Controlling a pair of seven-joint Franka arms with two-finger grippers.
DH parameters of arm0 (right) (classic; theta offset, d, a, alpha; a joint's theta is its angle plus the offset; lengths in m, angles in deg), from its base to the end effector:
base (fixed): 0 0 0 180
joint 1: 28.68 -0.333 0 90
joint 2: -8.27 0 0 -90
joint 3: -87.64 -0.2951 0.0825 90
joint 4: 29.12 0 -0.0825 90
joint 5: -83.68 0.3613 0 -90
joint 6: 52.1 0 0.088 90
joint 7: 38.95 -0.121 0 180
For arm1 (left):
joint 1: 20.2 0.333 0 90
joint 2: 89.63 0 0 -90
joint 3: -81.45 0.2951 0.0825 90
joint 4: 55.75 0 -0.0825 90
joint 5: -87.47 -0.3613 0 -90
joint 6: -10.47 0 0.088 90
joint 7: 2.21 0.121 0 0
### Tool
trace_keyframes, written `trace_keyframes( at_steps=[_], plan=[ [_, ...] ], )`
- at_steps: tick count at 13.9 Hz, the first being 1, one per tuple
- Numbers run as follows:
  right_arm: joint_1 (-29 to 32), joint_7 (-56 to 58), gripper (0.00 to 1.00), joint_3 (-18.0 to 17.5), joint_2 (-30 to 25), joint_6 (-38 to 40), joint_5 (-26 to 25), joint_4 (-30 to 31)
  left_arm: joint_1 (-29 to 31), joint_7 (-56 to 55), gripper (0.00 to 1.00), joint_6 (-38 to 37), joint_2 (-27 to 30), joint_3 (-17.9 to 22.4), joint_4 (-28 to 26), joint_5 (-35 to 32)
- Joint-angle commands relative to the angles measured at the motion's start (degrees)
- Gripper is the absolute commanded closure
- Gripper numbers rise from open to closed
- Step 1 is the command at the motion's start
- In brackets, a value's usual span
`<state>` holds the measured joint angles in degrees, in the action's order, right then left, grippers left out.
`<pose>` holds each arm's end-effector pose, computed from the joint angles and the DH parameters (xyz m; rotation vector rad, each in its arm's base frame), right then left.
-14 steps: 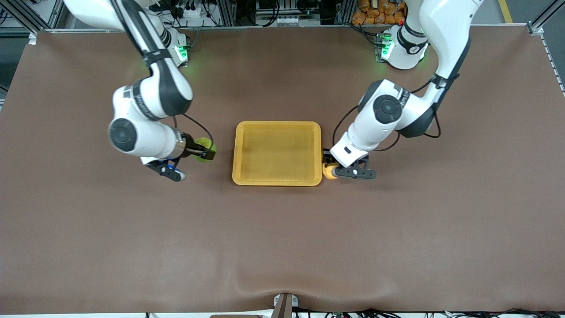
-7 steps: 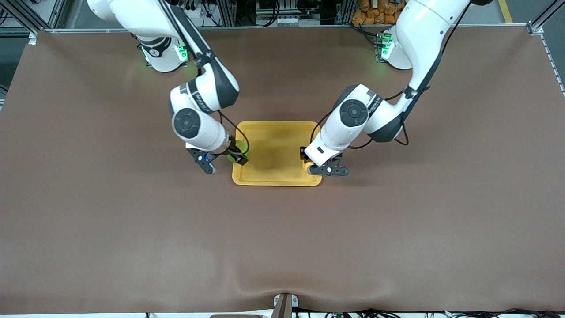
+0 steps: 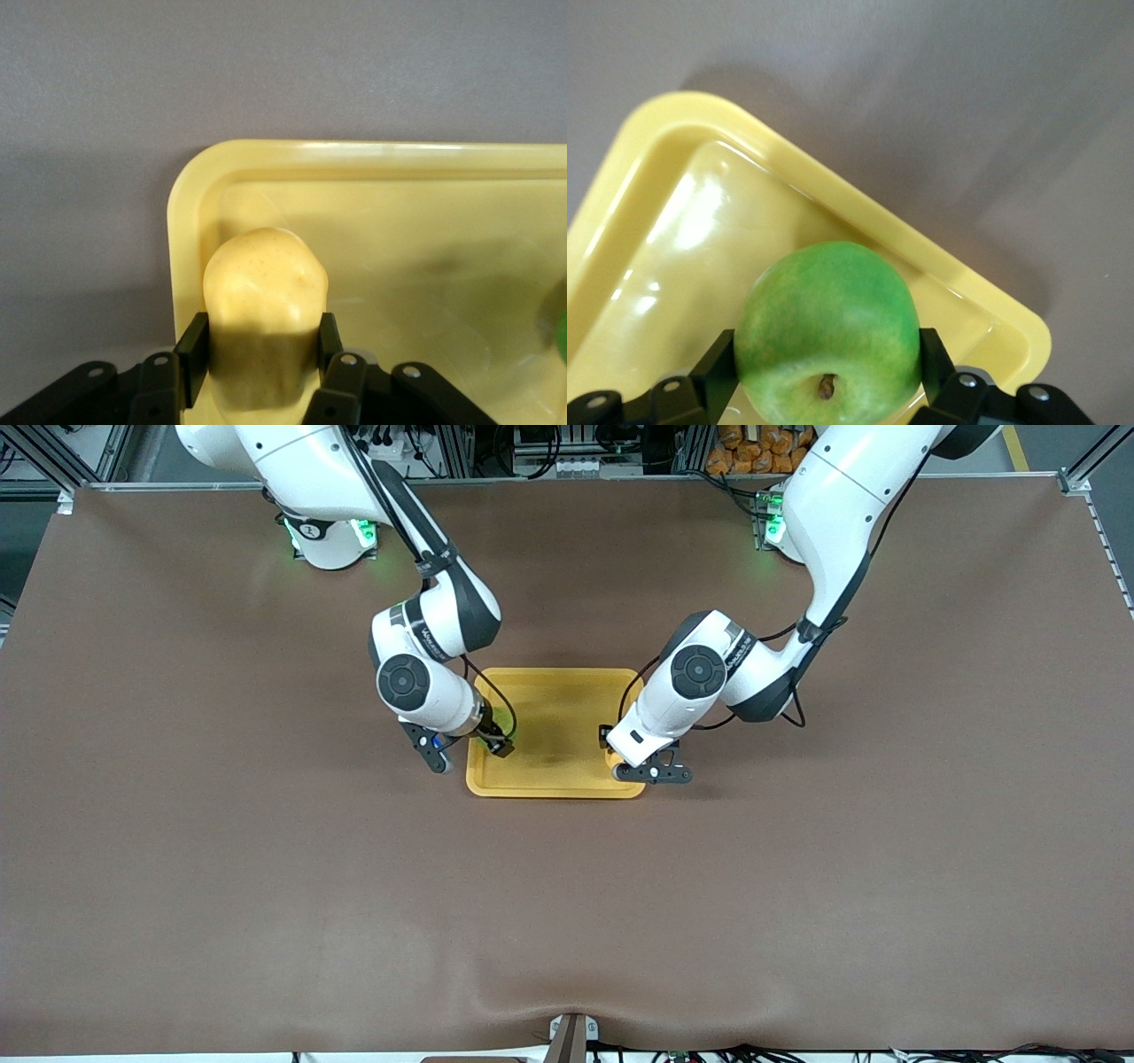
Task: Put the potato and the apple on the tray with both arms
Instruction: 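Lower both items into the tray and open both grippers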
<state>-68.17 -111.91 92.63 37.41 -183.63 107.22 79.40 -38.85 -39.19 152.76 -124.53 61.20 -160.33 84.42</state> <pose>0.4837 0.3498 0.2117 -2.7089 1.3970 0.3979 0.5003 -0.3865 0.2113 2.9594 -0.0101 -0.0461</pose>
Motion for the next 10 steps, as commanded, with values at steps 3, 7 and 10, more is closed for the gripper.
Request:
trace_keyframes(
  at_steps=[3, 7, 10],
  plan=[
    [-0.59, -1.39, 0.0, 0.9, 0.31, -0.66, 0.99, 0.29, -1.47, -3.01, 0.75, -1.05, -0.61, 0.47, 1.22, -1.25],
    [1.42, -0.87, 0.0, 1.51, -2.59, 3.28, 0.64, 0.03, -1.12, -4.41, 0.26, -1.05, -0.7, 0.56, 1.22, -1.17],
    [5.55, 4.63, 0.0, 1.78, -6.1, 8.82, -0.15, -0.15, -0.86, -4.41, 0.0, -1.05, -0.52, 0.91, 1.04, -1.87]
  ],
)
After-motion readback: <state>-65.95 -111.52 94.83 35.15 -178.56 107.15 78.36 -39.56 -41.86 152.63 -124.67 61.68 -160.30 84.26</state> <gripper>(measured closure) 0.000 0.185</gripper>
